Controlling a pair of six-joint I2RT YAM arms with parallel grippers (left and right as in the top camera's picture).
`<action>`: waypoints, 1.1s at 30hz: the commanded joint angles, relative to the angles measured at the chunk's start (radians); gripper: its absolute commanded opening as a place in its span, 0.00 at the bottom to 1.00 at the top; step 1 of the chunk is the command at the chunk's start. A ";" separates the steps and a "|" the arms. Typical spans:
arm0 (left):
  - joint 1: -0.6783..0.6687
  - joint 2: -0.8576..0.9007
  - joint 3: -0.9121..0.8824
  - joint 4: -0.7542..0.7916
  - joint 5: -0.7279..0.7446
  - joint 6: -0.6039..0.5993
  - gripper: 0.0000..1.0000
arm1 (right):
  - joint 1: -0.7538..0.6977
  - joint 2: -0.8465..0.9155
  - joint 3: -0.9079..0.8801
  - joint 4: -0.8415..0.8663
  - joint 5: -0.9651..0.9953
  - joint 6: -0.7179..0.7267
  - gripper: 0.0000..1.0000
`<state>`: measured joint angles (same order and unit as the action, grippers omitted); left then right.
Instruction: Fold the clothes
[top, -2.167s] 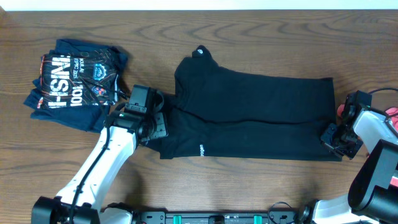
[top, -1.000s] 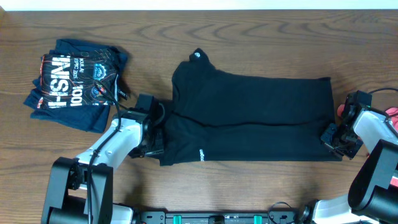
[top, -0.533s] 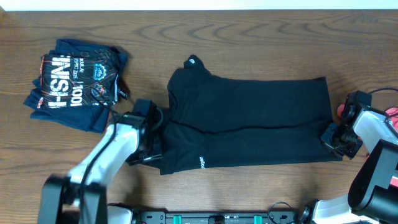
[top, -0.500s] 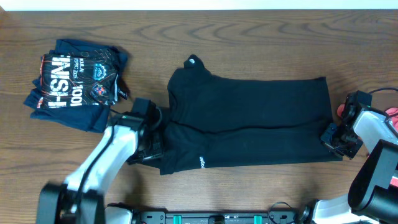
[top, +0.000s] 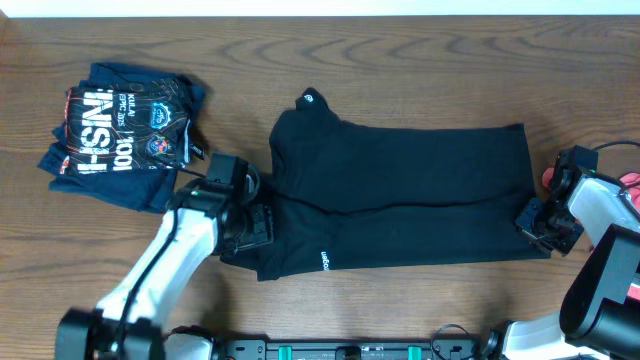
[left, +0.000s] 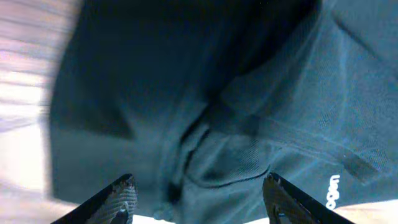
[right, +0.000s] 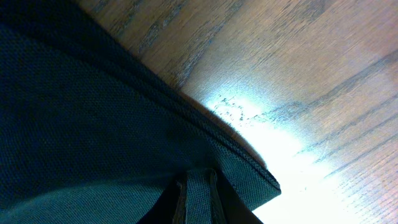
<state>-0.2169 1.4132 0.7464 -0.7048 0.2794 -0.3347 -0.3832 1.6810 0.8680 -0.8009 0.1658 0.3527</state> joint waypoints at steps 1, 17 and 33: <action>0.003 0.066 -0.014 0.004 0.077 0.028 0.66 | -0.016 0.008 -0.013 0.007 0.001 0.006 0.13; 0.003 0.059 -0.008 0.000 0.113 0.027 0.38 | -0.016 0.008 -0.013 0.008 0.001 0.006 0.13; 0.003 0.028 0.032 0.172 -0.016 0.051 0.07 | -0.016 0.008 -0.013 0.006 0.001 0.006 0.13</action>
<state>-0.2169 1.4548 0.7490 -0.5537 0.3504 -0.3058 -0.3832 1.6810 0.8680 -0.8017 0.1661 0.3527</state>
